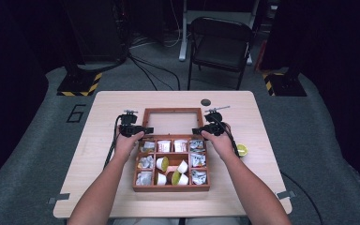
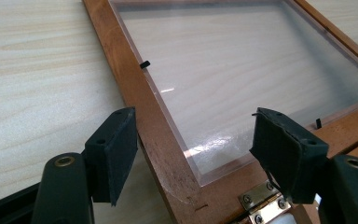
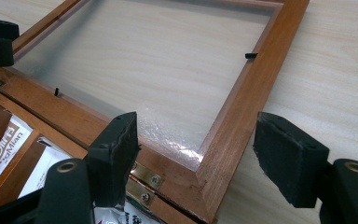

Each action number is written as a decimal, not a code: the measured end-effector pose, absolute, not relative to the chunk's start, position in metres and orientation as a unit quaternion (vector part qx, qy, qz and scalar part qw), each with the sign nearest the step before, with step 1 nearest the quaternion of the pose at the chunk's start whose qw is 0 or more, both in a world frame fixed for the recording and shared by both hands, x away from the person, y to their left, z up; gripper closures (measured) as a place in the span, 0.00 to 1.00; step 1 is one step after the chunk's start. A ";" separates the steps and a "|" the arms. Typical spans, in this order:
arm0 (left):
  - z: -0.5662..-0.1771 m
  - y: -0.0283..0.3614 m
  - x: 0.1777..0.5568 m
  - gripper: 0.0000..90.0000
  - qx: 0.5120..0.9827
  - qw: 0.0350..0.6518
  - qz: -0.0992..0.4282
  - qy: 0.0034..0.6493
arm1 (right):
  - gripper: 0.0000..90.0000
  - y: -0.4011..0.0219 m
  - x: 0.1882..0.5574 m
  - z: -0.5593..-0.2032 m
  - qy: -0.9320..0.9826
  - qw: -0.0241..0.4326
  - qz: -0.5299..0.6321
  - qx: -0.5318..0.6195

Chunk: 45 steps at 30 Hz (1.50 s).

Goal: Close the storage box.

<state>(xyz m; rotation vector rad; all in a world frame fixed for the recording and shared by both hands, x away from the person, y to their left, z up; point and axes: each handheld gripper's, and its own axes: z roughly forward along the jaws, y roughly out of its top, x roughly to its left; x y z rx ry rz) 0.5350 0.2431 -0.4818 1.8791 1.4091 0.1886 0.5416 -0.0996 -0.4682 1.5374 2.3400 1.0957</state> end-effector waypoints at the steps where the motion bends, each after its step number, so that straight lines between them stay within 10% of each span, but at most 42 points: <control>1: -0.482 0.243 0.535 0.34 0.734 0.385 0.073 0.555 | 0.34 -0.100 0.542 -0.469 0.778 0.066 0.364 0.508; 45: -0.498 0.247 0.542 0.26 0.717 0.400 0.035 0.569 | 0.26 -0.105 0.557 -0.487 0.768 0.020 0.374 0.520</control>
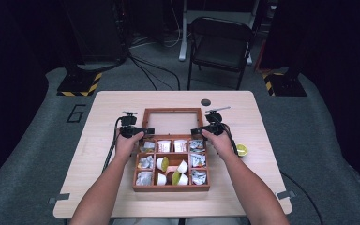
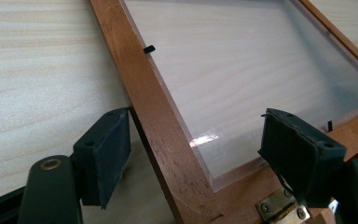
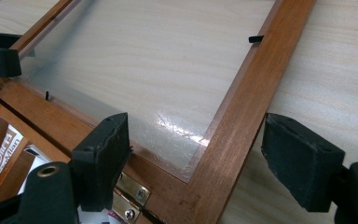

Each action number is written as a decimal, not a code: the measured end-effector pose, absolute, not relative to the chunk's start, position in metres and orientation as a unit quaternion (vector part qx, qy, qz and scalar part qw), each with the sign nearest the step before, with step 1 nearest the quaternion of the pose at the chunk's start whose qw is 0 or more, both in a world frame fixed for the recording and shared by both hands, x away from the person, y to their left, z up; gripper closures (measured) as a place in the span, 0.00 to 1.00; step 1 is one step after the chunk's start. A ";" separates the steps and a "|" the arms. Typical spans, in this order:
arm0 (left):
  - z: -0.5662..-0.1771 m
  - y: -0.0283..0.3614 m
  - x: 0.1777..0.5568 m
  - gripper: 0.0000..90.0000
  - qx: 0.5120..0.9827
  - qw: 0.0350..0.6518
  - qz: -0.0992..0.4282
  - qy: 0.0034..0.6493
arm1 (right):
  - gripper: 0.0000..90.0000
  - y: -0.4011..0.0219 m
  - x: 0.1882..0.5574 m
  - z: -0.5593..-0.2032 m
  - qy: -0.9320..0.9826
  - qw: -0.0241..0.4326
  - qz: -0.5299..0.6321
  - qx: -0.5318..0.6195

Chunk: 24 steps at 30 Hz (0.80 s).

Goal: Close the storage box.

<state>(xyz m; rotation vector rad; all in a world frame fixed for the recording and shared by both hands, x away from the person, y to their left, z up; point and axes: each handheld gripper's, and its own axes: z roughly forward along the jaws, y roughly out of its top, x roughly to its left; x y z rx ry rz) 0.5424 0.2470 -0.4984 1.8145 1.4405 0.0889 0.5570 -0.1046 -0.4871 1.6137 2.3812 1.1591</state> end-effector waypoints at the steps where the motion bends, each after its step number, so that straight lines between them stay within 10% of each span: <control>1: -0.499 0.247 0.543 0.26 0.712 0.404 0.028 0.573 | 0.25 -0.105 0.557 -0.487 0.767 0.019 0.375 0.521; 24: -0.501 0.245 0.545 0.24 0.711 0.406 0.026 0.573 | 0.26 -0.105 0.563 -0.493 0.753 -0.010 0.381 0.536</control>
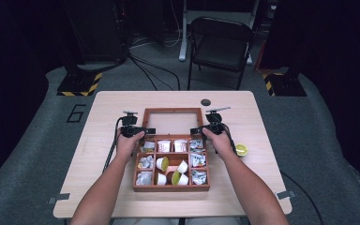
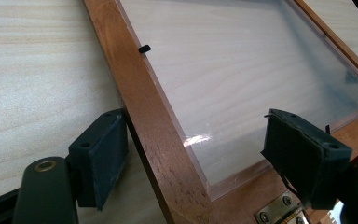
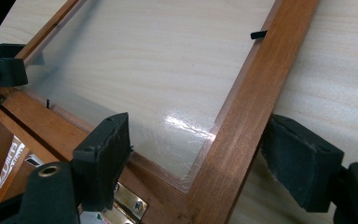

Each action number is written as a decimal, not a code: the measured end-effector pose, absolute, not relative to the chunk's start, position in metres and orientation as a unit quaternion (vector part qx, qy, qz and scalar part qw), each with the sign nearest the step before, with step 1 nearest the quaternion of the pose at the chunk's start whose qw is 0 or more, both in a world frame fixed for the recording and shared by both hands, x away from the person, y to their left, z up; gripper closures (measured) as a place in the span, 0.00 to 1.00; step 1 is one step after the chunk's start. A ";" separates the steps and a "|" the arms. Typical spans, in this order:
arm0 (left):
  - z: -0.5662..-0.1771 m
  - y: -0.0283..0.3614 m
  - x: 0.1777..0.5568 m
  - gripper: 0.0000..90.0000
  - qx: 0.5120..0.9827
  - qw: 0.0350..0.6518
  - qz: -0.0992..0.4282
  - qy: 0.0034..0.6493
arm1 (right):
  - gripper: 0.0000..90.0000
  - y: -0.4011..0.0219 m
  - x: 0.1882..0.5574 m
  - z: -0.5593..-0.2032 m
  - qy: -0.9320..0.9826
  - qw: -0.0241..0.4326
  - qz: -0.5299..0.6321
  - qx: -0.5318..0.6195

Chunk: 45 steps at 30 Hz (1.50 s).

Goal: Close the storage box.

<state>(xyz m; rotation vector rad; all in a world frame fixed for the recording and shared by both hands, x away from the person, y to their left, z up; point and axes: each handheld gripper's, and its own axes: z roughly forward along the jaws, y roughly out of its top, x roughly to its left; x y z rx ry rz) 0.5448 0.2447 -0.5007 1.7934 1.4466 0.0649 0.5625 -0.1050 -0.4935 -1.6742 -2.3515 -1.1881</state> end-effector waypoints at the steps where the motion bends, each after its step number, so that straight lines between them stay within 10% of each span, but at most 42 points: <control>1: -0.501 0.244 0.545 0.24 0.710 0.406 0.026 0.574 | 0.26 -0.105 0.562 -0.494 -0.754 0.008 -0.381 -0.535; 45: -0.455 0.254 0.520 0.34 0.704 0.474 0.067 0.524 | 0.30 -0.116 0.535 -0.444 -0.746 -0.025 -0.445 -0.494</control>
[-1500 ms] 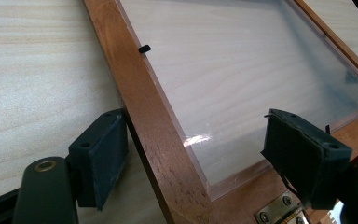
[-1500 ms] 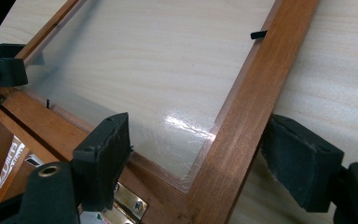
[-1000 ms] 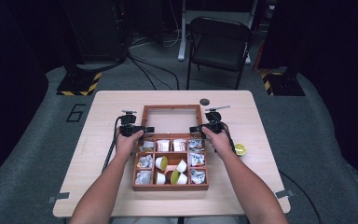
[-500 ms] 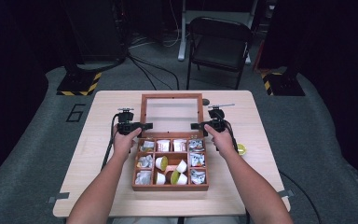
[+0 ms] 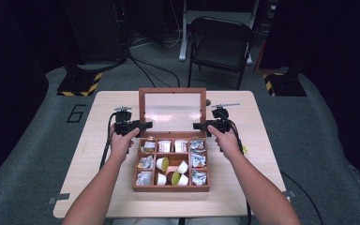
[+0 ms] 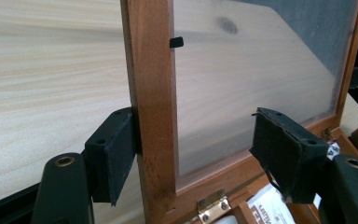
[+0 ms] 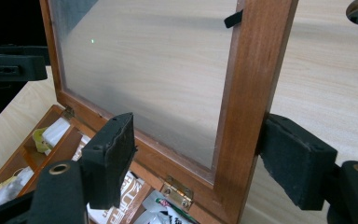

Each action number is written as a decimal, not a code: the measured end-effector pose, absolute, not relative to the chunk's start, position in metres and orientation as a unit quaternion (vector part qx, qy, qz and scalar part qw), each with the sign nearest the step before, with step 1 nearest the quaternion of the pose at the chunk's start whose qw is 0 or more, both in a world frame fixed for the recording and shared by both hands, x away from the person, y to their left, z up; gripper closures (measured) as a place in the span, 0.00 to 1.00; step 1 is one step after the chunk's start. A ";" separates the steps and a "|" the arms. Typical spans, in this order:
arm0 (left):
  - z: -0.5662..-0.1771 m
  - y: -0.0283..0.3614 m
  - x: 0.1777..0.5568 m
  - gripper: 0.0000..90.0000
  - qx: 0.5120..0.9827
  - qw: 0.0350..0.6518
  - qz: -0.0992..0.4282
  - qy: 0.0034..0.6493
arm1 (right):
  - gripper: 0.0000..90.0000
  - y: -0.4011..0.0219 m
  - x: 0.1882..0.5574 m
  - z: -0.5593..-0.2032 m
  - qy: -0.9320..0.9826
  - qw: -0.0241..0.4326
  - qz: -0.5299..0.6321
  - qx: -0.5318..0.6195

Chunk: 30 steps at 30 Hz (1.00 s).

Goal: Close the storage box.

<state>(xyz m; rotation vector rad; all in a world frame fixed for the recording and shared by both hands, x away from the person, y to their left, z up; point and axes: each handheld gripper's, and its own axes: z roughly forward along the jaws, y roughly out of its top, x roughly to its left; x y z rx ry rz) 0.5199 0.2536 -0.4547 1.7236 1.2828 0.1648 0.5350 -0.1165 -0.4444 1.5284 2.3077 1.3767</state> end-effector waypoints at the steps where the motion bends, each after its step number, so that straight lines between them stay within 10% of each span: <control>1: -0.454 0.254 0.519 0.34 0.702 0.478 0.066 0.524 | 0.30 -0.116 0.533 -0.443 0.748 0.027 0.444 0.492; 30: -0.415 0.255 0.461 0.35 0.706 0.526 0.117 0.460 | 0.41 -0.124 0.483 -0.417 0.741 0.060 0.477 0.470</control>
